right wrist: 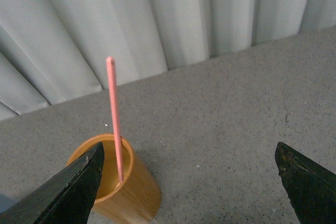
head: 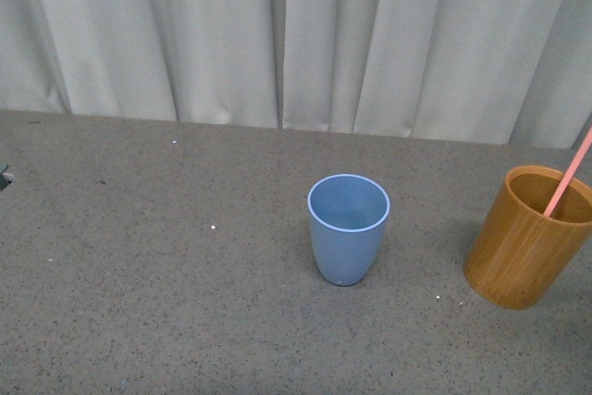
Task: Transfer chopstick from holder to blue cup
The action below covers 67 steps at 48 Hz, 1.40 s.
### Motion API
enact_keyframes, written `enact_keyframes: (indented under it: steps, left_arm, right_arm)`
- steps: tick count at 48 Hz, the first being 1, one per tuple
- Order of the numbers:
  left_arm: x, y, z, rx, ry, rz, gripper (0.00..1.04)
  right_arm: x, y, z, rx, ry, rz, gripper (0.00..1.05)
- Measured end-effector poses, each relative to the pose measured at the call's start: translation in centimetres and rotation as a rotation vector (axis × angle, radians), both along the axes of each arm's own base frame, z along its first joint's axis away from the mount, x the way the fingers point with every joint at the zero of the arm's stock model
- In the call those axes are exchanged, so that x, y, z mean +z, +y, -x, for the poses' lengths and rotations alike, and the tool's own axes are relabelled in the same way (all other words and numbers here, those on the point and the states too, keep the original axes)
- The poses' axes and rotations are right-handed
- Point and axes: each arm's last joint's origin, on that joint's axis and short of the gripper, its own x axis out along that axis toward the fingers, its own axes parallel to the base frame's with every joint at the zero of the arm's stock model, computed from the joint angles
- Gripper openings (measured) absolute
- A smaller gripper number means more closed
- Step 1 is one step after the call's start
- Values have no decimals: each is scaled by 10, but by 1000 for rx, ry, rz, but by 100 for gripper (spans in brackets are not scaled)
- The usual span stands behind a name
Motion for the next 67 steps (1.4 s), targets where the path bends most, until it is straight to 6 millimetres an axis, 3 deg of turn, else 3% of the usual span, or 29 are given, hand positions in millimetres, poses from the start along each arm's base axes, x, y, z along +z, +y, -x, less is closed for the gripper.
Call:
enact_keyframes:
  steps: [7, 13, 34, 67]
  left_arm:
    - [0, 0, 0, 0, 0, 0, 98]
    - [0, 0, 0, 0, 0, 0, 98]
    - [0, 0, 0, 0, 0, 0, 98]
    - [0, 0, 0, 0, 0, 0, 98]
  right_arm:
    - [-2, -12, -36, -7, 63, -83, 95]
    - [1, -5, -60, 14, 89, -88, 95]
    - [-8, 22, -110, 32, 166, -65, 95]
    - [-29, 36, -151, -12, 238, -32, 95]
